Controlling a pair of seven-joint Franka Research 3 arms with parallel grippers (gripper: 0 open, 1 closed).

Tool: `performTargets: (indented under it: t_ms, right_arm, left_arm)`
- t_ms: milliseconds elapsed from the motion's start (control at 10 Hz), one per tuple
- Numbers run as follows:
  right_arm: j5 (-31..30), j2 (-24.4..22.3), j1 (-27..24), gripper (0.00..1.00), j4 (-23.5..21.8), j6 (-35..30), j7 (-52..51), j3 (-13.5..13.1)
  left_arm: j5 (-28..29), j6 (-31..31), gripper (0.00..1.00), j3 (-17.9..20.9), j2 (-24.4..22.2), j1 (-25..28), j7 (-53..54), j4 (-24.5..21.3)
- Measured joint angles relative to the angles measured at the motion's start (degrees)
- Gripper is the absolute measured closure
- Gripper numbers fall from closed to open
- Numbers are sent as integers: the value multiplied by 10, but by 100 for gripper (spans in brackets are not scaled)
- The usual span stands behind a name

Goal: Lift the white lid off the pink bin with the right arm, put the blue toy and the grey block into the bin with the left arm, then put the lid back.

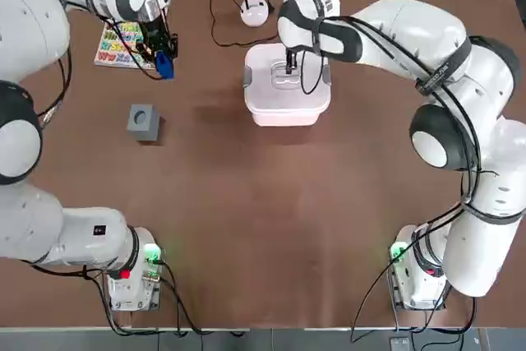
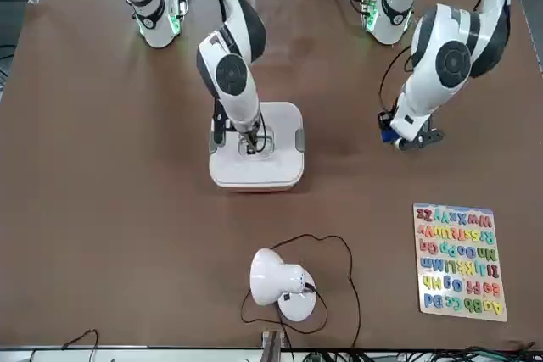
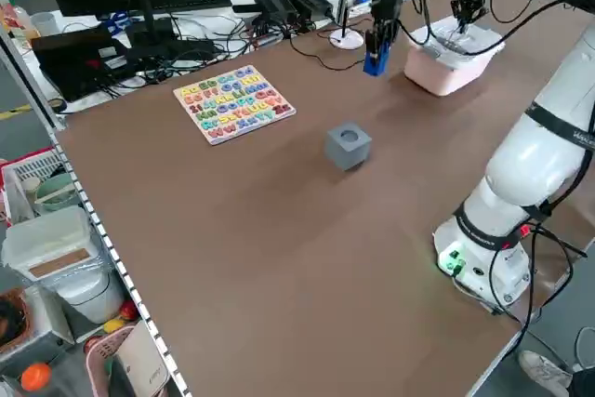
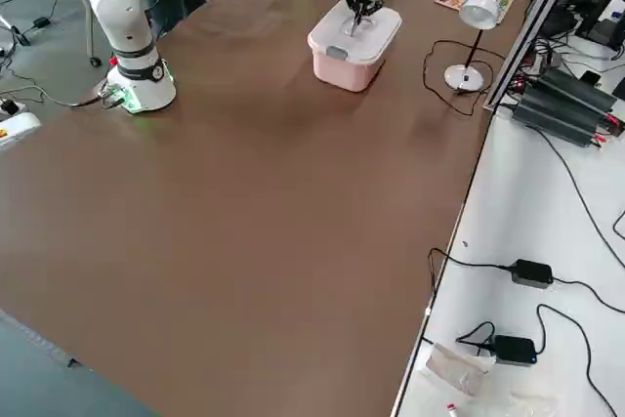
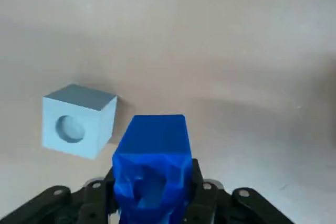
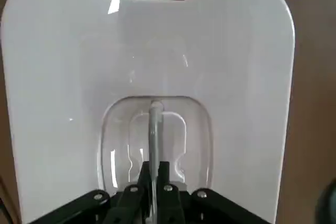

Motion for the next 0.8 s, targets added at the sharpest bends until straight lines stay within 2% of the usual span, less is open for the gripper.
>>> performTargets:
  t_ms: [400, 600, 800]
  right_arm:
    - [7, -15, -16, 93, 19, -57, -1, -6]
    - [7, -32, -38, 93, 36, -118, -23, -8]
    - [7, -50, -69, 93, 53, -168, -51, -11]
  left_arm:
    - [0, -70, 49, -1, 1, -1, -36, 66]
    - [0, -72, 49, -2, 7, -5, -67, 82]
    - [-1, -72, 49, -18, 37, -24, -136, 118]
